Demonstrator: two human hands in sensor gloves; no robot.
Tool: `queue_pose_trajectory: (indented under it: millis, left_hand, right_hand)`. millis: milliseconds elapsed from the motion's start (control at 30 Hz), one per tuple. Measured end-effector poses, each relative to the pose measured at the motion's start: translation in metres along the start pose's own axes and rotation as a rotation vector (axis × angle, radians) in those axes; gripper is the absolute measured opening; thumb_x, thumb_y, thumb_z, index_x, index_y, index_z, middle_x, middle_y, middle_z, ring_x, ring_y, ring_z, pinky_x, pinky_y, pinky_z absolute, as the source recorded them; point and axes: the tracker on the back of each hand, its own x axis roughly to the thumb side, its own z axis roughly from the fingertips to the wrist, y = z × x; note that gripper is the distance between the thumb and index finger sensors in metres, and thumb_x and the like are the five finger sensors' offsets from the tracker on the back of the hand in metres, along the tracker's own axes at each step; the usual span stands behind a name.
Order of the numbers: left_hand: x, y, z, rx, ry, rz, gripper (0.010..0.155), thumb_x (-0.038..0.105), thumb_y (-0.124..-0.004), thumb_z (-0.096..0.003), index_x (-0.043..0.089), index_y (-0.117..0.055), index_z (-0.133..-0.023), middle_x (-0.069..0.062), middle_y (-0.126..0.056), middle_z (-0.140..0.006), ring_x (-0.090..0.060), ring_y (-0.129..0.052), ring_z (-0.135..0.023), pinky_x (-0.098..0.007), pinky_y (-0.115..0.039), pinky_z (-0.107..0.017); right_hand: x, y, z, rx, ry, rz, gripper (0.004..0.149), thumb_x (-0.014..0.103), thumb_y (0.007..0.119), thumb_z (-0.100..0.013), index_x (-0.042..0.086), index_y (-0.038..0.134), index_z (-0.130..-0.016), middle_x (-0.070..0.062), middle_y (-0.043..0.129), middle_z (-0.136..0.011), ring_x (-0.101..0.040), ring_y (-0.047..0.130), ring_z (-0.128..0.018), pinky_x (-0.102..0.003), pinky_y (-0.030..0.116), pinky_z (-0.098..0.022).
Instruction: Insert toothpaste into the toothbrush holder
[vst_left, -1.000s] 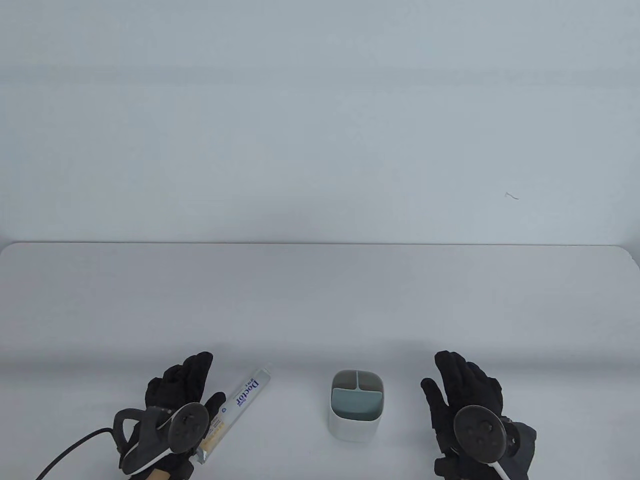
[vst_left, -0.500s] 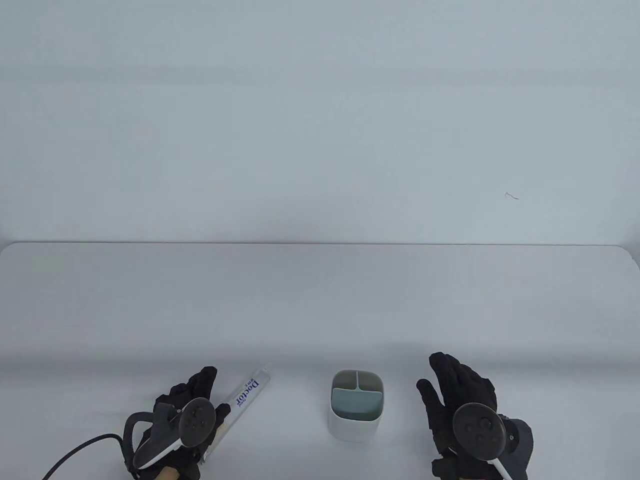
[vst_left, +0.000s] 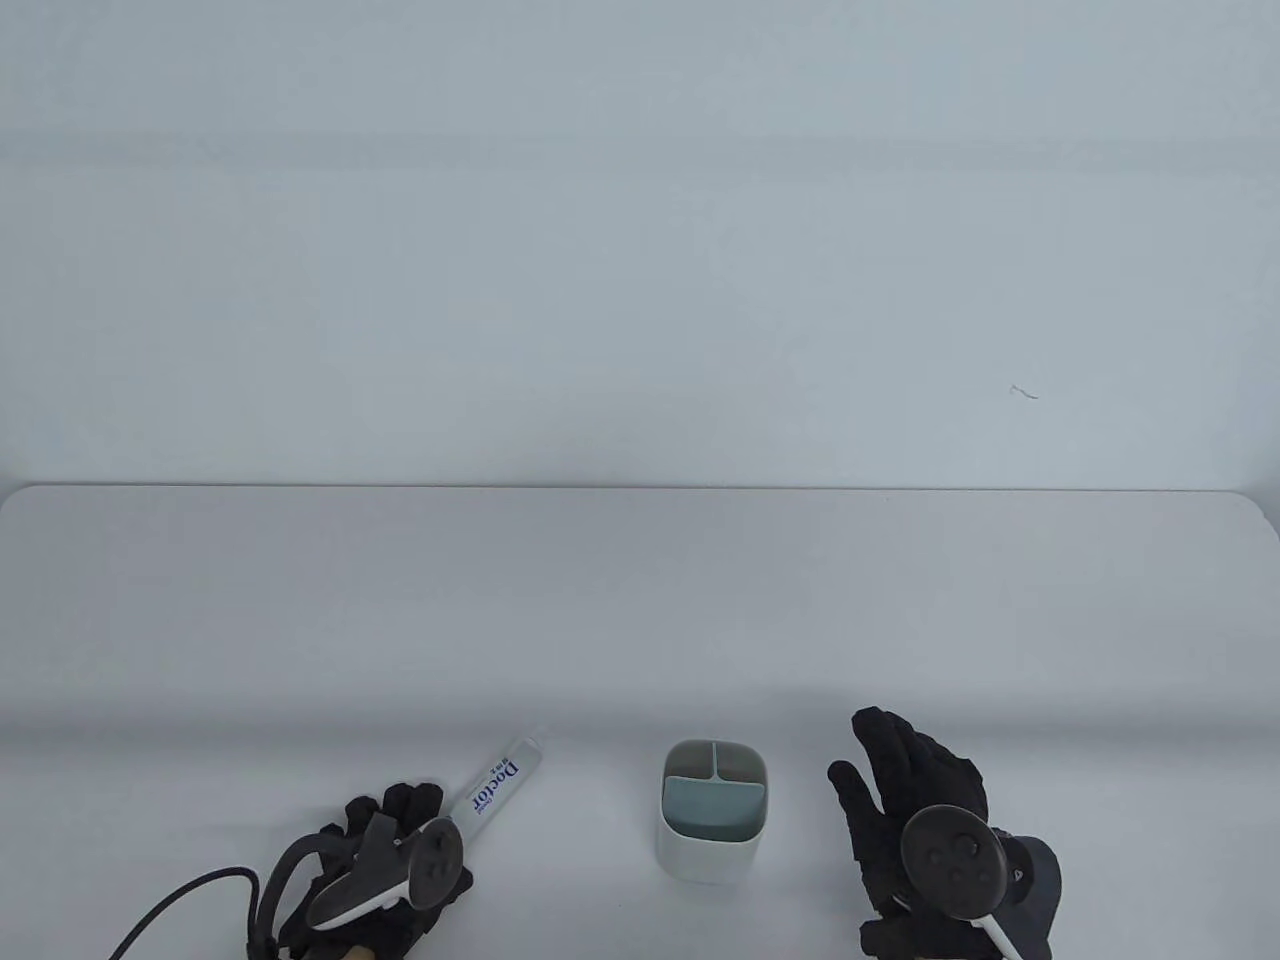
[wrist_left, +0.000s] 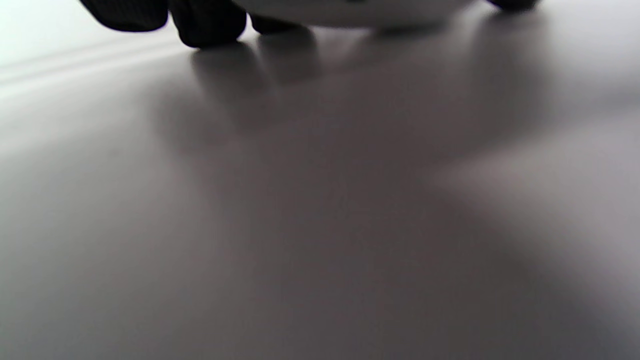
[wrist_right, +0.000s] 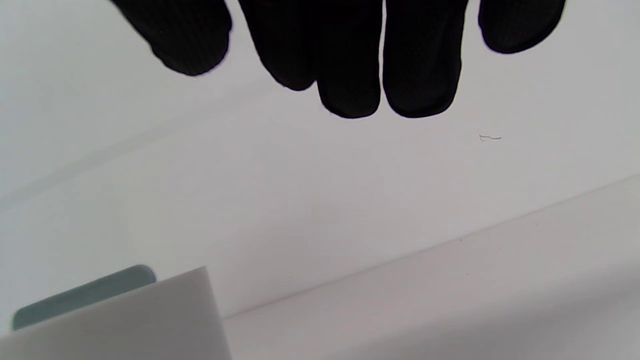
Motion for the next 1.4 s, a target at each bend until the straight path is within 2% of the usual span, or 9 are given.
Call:
queue_pose_trajectory:
  millis: [67,200,467,733,767,967,1100,1267,1400]
  left_hand:
    - [0.002,0.001,0.001,0.009,0.003,-0.032,0.070,0.055,-0.037,-0.0605,0.011,-0.021,-0.113,-0.025,-0.037,-0.122,-0.057,-0.053,-0.107,-0.069,-0.057,-0.069]
    - [0.002,0.004,0.002,0.045,0.012,0.010,0.066,0.052,-0.044,-0.0613,0.013,-0.029,-0.112,-0.024,-0.044,-0.121,-0.054,-0.057,-0.106,-0.067,-0.059,-0.070]
    - [0.013,0.017,0.005,0.233,0.019,-0.180,0.056,0.051,-0.059,-0.0578,0.020,-0.051,-0.103,-0.010,-0.074,-0.108,-0.029,-0.086,-0.089,-0.048,-0.075,-0.068]
    - [0.023,0.018,0.007,0.276,-0.010,-0.245,0.056,0.051,-0.060,-0.0570,0.024,-0.038,-0.101,-0.002,-0.071,-0.103,-0.012,-0.088,-0.080,-0.041,-0.081,-0.060]
    - [0.022,0.019,0.007,0.289,-0.026,-0.227,0.057,0.050,-0.060,-0.0571,0.023,-0.038,-0.102,-0.003,-0.072,-0.102,-0.031,-0.086,-0.075,-0.042,-0.081,-0.059]
    - [0.020,0.047,0.020,0.459,-0.033,-0.009,0.057,0.048,-0.063,-0.0561,0.022,-0.041,-0.102,-0.004,-0.075,-0.100,-0.032,-0.088,-0.072,-0.045,-0.080,-0.059]
    - [0.029,0.083,0.044,0.678,-0.081,0.105,0.057,0.048,-0.064,-0.0561,0.022,-0.042,-0.102,-0.004,-0.075,-0.100,-0.032,-0.089,-0.072,-0.045,-0.080,-0.058]
    - [0.050,0.108,0.074,0.828,-0.194,0.157,0.057,0.048,-0.064,-0.0561,0.023,-0.042,-0.103,-0.004,-0.075,-0.100,-0.032,-0.089,-0.072,-0.045,-0.080,-0.058]
    - [0.067,0.114,0.091,0.895,-0.296,0.145,0.057,0.048,-0.064,-0.0560,0.023,-0.042,-0.103,-0.004,-0.076,-0.100,-0.032,-0.089,-0.072,-0.045,-0.080,-0.058]
  right_hand:
    - [0.000,0.000,0.000,0.000,-0.002,-0.004,0.057,0.048,0.067,-0.059,0.019,0.062,-0.108,-0.010,0.076,-0.108,-0.044,0.080,-0.094,-0.068,0.052,-0.067]
    - [0.001,0.001,0.000,0.003,-0.006,-0.006,0.057,0.048,0.067,-0.059,0.019,0.062,-0.108,-0.010,0.076,-0.108,-0.044,0.080,-0.094,-0.068,0.052,-0.067]
    - [0.002,0.002,0.001,0.011,-0.005,-0.023,0.057,0.048,0.067,-0.059,0.019,0.062,-0.108,-0.010,0.076,-0.108,-0.044,0.080,-0.094,-0.067,0.052,-0.068]
    - [0.003,0.003,0.002,0.020,-0.015,-0.041,0.057,0.048,0.067,-0.059,0.019,0.062,-0.108,-0.009,0.076,-0.108,-0.044,0.080,-0.094,-0.067,0.052,-0.068]
    - [0.004,0.003,0.002,0.022,-0.019,-0.050,0.056,0.048,0.067,-0.059,0.019,0.062,-0.108,-0.010,0.076,-0.108,-0.044,0.080,-0.094,-0.068,0.052,-0.068]
    - [0.011,-0.002,0.004,0.020,-0.024,-0.175,0.057,0.049,0.066,-0.060,0.019,0.061,-0.108,-0.010,0.076,-0.109,-0.044,0.080,-0.094,-0.067,0.052,-0.068]
    - [0.025,0.000,0.008,0.051,-0.066,-0.294,0.058,0.050,0.066,-0.060,0.019,0.060,-0.108,-0.009,0.075,-0.109,-0.044,0.080,-0.094,-0.067,0.052,-0.068]
    - [0.052,0.013,0.014,0.153,-0.161,-0.396,0.058,0.050,0.066,-0.060,0.019,0.060,-0.109,-0.009,0.075,-0.109,-0.044,0.079,-0.095,-0.067,0.052,-0.068]
    - [0.075,0.019,0.020,0.205,-0.239,-0.407,0.059,0.051,0.067,-0.060,0.019,0.060,-0.108,-0.009,0.076,-0.109,-0.044,0.079,-0.095,-0.067,0.052,-0.068]
